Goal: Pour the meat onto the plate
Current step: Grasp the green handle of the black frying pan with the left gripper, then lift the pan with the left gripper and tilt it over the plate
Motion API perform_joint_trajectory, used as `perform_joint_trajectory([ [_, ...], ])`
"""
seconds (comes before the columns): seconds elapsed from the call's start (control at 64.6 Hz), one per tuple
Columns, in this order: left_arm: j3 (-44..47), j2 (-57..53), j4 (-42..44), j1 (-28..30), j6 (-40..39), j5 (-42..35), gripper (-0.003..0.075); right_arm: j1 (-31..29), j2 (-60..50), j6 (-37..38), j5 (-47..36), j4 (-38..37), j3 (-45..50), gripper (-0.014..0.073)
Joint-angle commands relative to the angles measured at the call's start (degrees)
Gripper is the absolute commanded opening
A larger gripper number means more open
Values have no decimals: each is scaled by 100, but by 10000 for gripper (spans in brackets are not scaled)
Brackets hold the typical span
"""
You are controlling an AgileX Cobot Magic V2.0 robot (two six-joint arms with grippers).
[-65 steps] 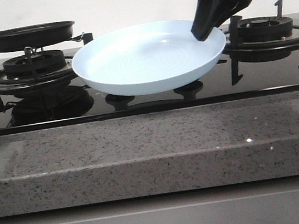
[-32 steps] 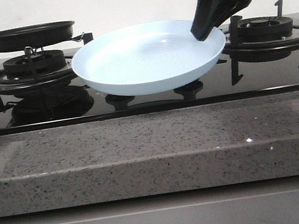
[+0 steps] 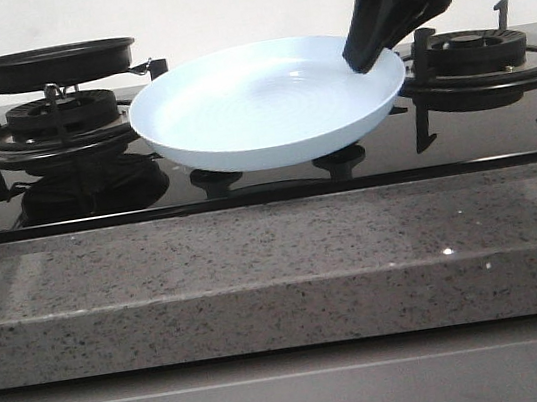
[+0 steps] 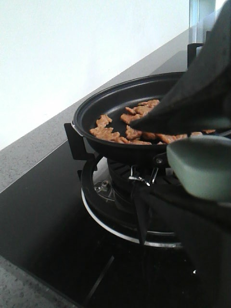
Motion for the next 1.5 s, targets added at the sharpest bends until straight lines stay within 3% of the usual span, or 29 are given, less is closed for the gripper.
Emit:
perform_joint_trajectory([
  [0.0,-201,-247,-345,16,44,189,176,6,-243,-70,-216,180,-135,-106],
  [0.356,-201,-286,-348,16,44,403,-20,6,-243,-70,-216,180,-135,-106],
  [0.789,-52,-1414,-428,-143,546,576,-20,6,-243,-70,-216,180,-135,-106],
  [1.099,1014,-2676,-500,-1085,1136,-96,-20,6,-243,-70,-221,180,-135,-106],
  [1.485,1262,-3031,-460,-2275,2160,-635,-20,6,-243,-70,-221,180,-135,-106],
])
